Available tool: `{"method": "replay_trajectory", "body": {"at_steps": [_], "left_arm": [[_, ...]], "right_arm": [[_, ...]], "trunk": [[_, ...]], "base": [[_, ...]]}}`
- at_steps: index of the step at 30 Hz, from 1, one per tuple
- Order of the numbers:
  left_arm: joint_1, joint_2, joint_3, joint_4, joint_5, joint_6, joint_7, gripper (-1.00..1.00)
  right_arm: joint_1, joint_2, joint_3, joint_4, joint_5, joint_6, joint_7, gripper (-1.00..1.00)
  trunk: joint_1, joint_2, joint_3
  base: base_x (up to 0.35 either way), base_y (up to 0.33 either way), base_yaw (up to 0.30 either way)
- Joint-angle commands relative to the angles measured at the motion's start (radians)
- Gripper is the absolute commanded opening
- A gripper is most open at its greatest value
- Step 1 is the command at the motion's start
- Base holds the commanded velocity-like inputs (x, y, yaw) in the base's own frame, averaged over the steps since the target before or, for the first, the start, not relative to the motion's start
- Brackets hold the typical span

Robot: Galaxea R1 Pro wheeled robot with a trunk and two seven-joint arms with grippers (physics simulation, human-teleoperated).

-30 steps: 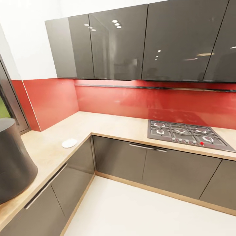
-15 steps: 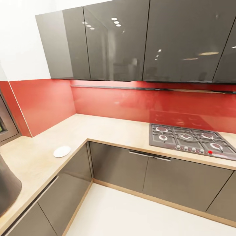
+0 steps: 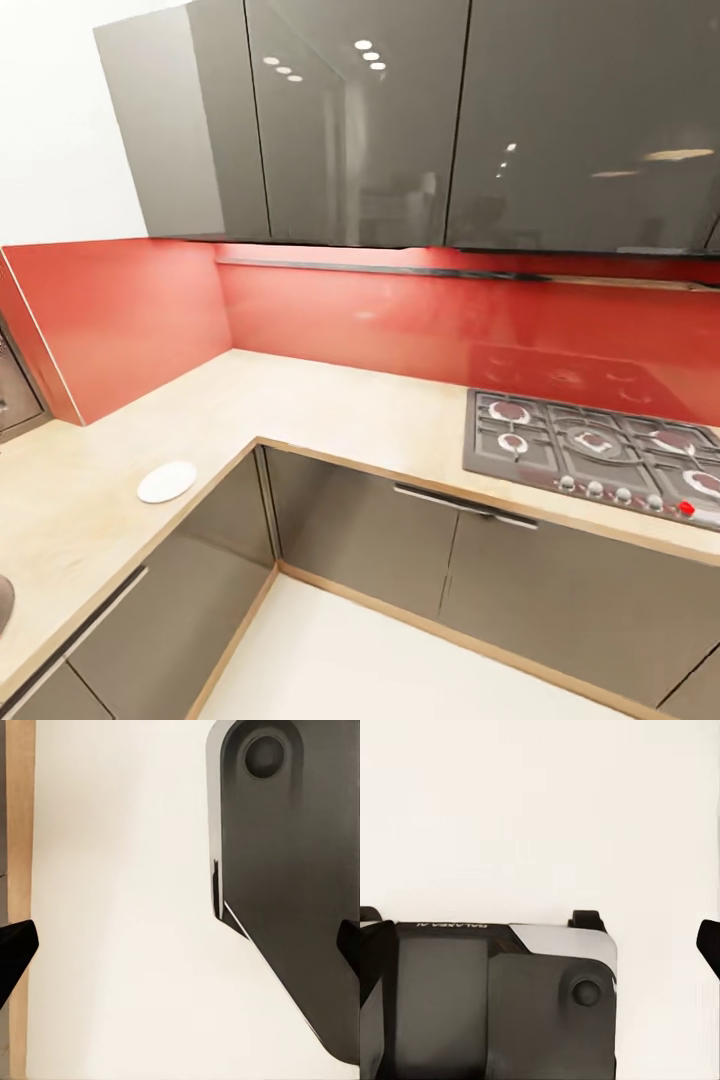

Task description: Set up a coffee station on the kitchen countertop: keep the coffee maker on the countertop, move the bottle of coffee from the kitchen shelf to the counter next to the coffee maker, place a paper coffee filter on top of the coffee maker, put the saucer next to the coffee maker with the coffee cup on the saucer, and place the electric kettle next to the coffee maker.

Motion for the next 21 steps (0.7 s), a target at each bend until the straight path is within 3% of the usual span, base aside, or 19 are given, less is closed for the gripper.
{"method": "replay_trajectory", "body": {"at_steps": [1, 14, 21], "left_arm": [[-0.001, 0.000, -0.009, 0.000, 0.007, -0.003, 0.003, 1.00], [-0.002, 0.000, -0.009, 0.000, 0.009, -0.012, 0.003, 1.00], [-0.002, 0.001, -0.008, 0.000, 0.010, -0.014, 0.003, 1.00]], "right_arm": [[0.000, 0.000, 0.008, -0.001, -0.009, 0.005, -0.001, 1.00], [0.000, 0.001, 0.008, -0.001, -0.009, 0.005, -0.001, 1.00], [0.000, 0.001, 0.008, -0.002, -0.009, 0.005, -0.002, 1.00]], "trunk": [[0.001, -0.002, -0.003], [0.001, -0.002, -0.015], [0.001, -0.002, -0.021]], "base": [[0.289, -0.204, 0.225], [0.248, -0.240, 0.229], [0.140, -0.299, 0.229]]}}
